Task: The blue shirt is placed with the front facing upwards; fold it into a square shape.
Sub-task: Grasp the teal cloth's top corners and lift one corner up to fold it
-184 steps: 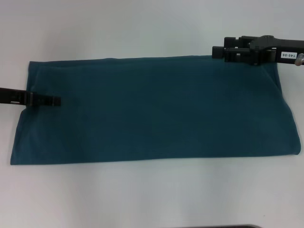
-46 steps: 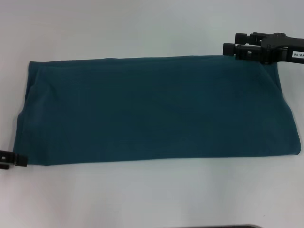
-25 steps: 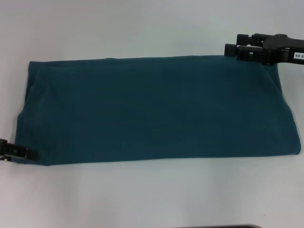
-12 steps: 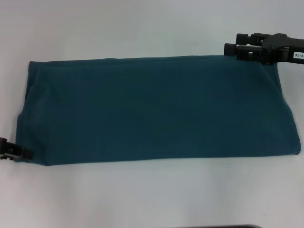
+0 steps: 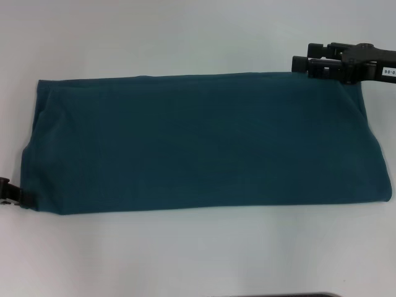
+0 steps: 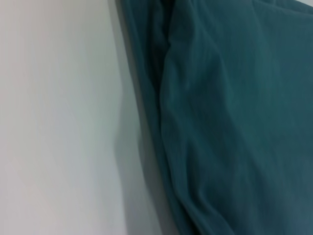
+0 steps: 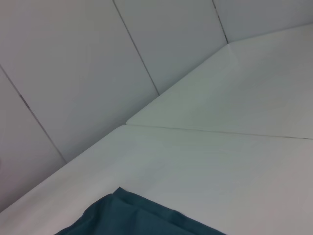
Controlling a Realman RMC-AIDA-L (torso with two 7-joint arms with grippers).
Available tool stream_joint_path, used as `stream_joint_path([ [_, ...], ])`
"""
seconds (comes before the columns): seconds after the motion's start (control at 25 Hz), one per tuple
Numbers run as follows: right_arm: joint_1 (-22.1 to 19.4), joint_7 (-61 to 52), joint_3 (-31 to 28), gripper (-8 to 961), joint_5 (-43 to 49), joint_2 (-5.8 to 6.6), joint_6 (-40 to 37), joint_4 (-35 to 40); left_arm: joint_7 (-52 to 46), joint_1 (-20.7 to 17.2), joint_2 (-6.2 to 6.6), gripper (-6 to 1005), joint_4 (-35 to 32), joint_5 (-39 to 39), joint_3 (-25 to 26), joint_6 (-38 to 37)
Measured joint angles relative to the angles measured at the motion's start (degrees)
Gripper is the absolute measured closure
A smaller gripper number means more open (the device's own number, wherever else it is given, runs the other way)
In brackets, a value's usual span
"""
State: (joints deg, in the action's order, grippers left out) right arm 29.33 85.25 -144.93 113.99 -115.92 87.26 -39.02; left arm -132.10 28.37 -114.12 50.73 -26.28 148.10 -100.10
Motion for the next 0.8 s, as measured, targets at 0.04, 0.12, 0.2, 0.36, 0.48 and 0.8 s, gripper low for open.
stream_joint_path([
  [0.04, 0.0, 0.0, 0.0, 175, 0.0, 0.0, 0.0, 0.0, 0.0, 0.0, 0.0, 853, 0.0, 0.0, 0.0, 0.1],
  [0.12, -0.1, 0.0, 0.0, 175, 0.0, 0.0, 0.0, 0.0, 0.0, -0.1, 0.06, 929, 0.0, 0.0, 0.0, 0.3],
  [0.2, -0.1, 0.0, 0.0, 174, 0.0, 0.0, 0.0, 0.0, 0.0, -0.3, 0.27, 946, 0.0, 0.0, 0.3, 0.5],
  [0.36, -0.1, 0.0, -0.1, 174, 0.0, -0.11, 0.0, 0.1, 0.1, -0.7, 0.79, 971, 0.3, 0.0, 0.3, 0.6],
  [0.48, -0.1, 0.3, -0.1, 174, 0.0, -0.35, -0.1, 0.1, 0.2, -1.0, 1.36, 971, 0.3, 0.0, 0.4, 0.7],
  [0.8, 0.5, 0.6, 0.2, 175, 0.0, -0.85, -0.1, 0.9, 1.4, -1.4, 2.68, 972, 0.1, 0.0, 0.6, 0.7],
])
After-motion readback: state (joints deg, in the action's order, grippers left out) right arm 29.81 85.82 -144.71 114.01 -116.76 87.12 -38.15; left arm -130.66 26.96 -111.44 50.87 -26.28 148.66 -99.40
